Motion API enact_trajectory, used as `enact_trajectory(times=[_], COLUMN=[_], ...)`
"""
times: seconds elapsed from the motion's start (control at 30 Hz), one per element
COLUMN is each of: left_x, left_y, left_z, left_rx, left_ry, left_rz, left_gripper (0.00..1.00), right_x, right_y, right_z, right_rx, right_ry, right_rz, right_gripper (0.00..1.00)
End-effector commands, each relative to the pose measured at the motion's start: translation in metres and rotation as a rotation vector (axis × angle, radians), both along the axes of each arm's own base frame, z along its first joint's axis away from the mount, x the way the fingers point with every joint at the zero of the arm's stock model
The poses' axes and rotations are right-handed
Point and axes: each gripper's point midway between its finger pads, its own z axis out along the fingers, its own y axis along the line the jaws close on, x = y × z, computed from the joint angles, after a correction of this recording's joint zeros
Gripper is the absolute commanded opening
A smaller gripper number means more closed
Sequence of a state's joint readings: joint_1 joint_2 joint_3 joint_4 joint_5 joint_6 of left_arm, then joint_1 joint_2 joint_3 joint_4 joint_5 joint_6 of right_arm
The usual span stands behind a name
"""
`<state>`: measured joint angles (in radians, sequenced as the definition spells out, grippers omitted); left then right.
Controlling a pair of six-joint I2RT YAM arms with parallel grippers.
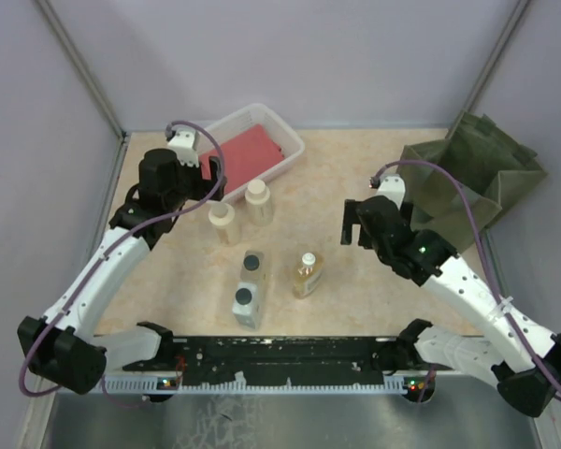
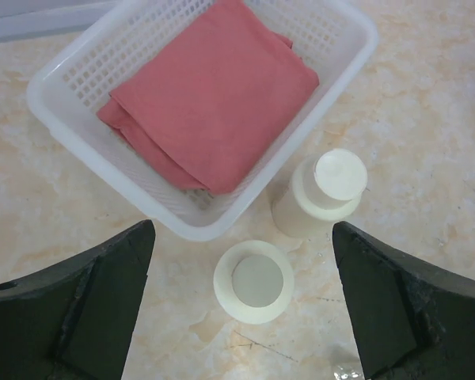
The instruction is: Place the personal care products into the canvas bag
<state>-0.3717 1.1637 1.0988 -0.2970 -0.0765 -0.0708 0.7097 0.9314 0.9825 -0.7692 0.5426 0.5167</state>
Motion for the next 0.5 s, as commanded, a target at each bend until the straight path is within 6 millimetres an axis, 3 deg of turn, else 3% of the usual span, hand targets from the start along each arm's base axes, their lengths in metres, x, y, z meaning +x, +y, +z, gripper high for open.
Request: enact_trajectory(times=[0.0, 0.37, 0.47], left_x=[0.010, 0.006, 0.002], left_y=[0.004, 0.013, 0.014], left_z=[0.012, 0.017, 0.022], left_rx=[-0.007, -0.085, -0.072], left_ry=[-0.051, -0.132, -0.129], left_rz=[0.053, 0.114, 0.101], left_gripper=[1.00, 1.00, 1.00], right_x=[0.012, 0.019, 0.025], right_y=[0.010, 0.013, 0.014], right_z=[0.023, 0.047, 0.062], right_rx=[0.020, -0.019, -0.060], right_ry=[-0.051, -0.086, -0.090], right_rz=[0.017, 0.057, 0.072], right_gripper=[0.99, 0.99, 0.99])
